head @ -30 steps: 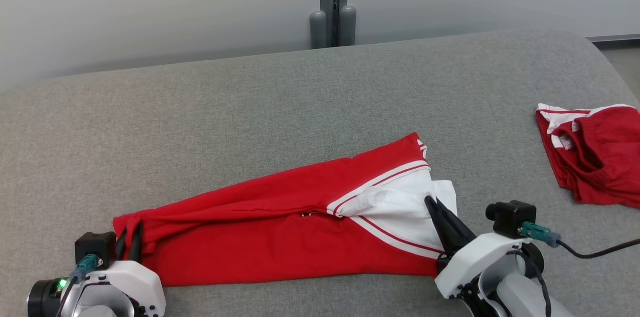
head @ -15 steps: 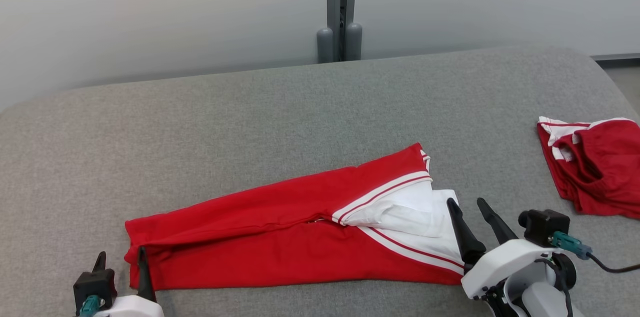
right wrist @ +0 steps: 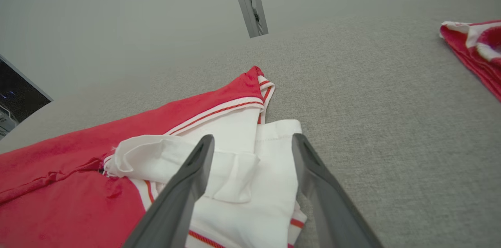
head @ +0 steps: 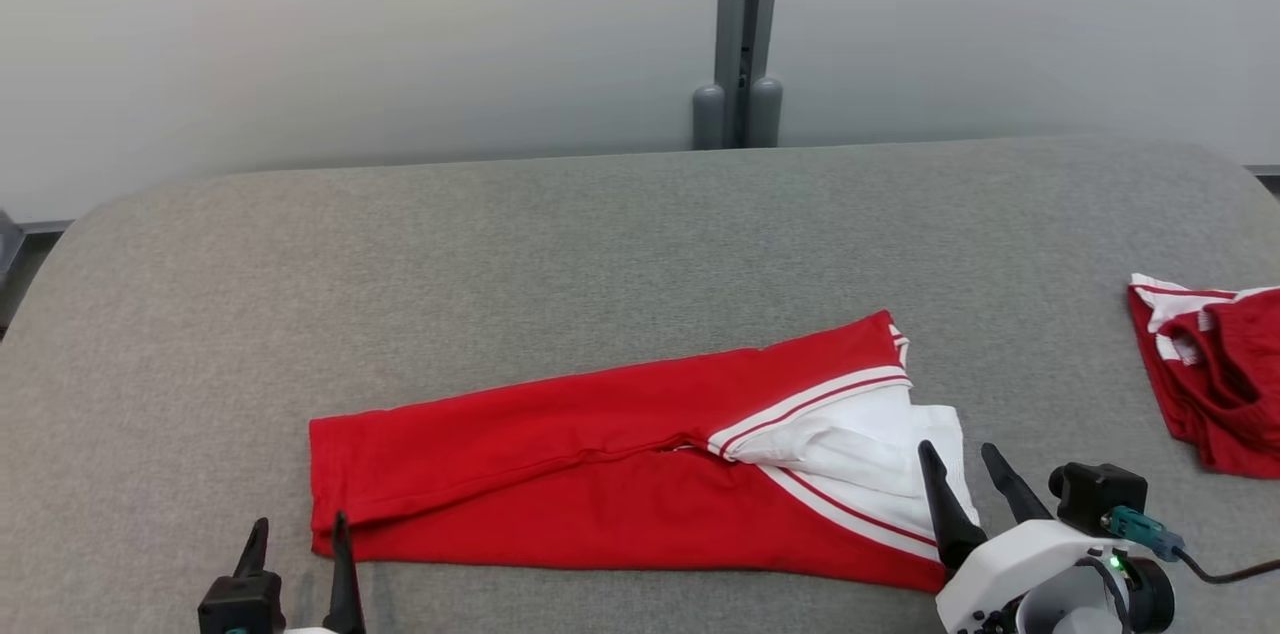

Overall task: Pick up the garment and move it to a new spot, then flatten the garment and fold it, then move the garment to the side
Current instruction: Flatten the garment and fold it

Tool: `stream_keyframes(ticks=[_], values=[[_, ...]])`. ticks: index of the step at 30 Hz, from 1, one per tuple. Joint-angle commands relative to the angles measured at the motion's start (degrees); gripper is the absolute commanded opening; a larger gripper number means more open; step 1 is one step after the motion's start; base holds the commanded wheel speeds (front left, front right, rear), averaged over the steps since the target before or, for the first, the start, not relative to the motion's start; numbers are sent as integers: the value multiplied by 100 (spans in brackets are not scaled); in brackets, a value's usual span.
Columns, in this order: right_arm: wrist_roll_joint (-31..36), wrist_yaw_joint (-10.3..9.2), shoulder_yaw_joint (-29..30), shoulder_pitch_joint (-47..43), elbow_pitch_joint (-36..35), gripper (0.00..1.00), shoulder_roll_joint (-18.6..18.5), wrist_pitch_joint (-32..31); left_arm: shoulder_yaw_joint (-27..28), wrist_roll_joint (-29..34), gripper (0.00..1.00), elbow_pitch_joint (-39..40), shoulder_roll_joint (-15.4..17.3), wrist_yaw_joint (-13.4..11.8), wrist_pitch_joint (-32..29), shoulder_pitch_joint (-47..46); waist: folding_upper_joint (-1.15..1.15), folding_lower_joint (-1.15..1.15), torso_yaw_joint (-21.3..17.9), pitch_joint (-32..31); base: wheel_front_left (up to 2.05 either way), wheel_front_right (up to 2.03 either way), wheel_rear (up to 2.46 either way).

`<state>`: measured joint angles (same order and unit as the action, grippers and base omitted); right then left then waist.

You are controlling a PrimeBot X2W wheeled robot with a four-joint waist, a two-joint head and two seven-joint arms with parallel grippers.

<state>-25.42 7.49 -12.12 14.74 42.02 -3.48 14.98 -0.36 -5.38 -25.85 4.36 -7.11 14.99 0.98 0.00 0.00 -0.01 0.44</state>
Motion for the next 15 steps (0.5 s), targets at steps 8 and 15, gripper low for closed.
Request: stream_keyframes(ticks=[8,15], values=[[254,0,228,508,743,100,30,12,-49,110,100,-35,-69,153,26,-164,0,0,389,230,0,0,0],[195,0,299,964,1517,100,41,-402,-35,126,100,-35,-107,233,26,-306,0,0,565,440,0,0,0]])
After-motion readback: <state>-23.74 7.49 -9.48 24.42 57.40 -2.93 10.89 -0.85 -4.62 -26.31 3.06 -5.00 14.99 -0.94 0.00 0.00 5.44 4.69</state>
